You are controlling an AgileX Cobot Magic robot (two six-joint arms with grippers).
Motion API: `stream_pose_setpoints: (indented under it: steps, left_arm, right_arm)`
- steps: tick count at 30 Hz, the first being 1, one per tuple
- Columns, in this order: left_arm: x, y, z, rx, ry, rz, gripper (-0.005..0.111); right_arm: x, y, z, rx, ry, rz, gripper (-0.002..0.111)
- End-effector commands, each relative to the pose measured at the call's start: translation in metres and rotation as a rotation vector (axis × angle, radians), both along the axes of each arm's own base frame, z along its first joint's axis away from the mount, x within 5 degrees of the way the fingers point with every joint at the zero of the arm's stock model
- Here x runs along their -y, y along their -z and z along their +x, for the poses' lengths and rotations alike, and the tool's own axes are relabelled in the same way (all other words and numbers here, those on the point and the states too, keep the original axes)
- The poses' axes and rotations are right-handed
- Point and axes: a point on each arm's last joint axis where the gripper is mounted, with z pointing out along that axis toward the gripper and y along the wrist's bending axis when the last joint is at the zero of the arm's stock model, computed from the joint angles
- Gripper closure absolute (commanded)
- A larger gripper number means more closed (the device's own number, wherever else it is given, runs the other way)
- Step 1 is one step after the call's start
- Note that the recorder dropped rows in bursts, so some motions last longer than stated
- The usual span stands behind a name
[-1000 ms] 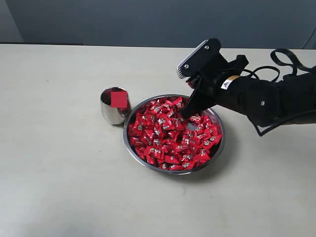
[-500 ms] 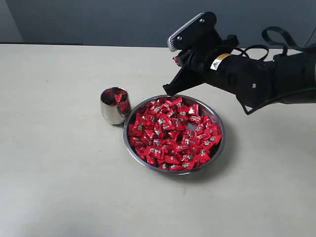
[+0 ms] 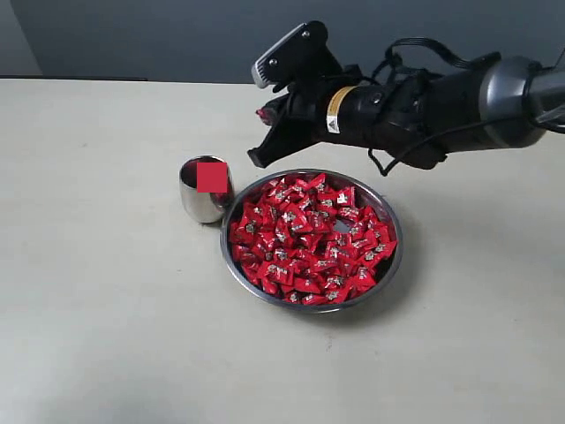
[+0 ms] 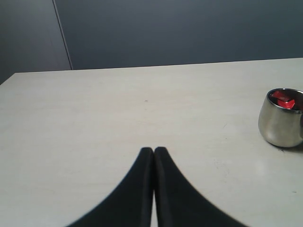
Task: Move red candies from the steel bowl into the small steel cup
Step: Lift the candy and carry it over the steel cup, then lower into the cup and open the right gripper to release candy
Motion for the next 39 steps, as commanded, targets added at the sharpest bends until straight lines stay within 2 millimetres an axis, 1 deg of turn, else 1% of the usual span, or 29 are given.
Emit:
stream_pose_setpoints:
  steps: [1,8,11,15,19,28,39]
  left_arm:
    - [0.000,0.001,0.000,0.003,-0.001,-0.004,0.106]
    - [0.000,0.001,0.000,0.003,-0.001,-0.004,0.106]
    - [0.000,0.001,0.000,0.003,-0.001,-0.004,0.106]
    - [0.000,0.001,0.000,0.003,-0.001,-0.004,0.106]
    - [0.000,0.001,0.000,0.003,-0.001,-0.004,0.106]
    - [0.000,0.001,0.000,0.003,-0.001,-0.004,0.106]
    - [0.000,0.001,0.000,0.003,-0.001,-0.004,0.106]
  right_arm:
    - [-0.015,-0.011,-0.005,-0.035,-0.136,0.108,0.109]
    - [-0.027,-0.008,-0.008,-0.134,-0.276,0.058,0.109]
    - [-0.034,-0.005,-0.011,-0.177,-0.365,0.060,0.109]
    - [-0.040,0.002,-0.006,-0.219,-0.378,0.044,0.109]
    - [-0.044,0.011,-0.006,-0.254,-0.416,0.042,0.109]
    - [-0.052,0.024,0.003,-0.265,-0.412,0.034,0.109]
    - [-0.049,0.026,0.010,-0.214,-0.363,-0.011,0.109]
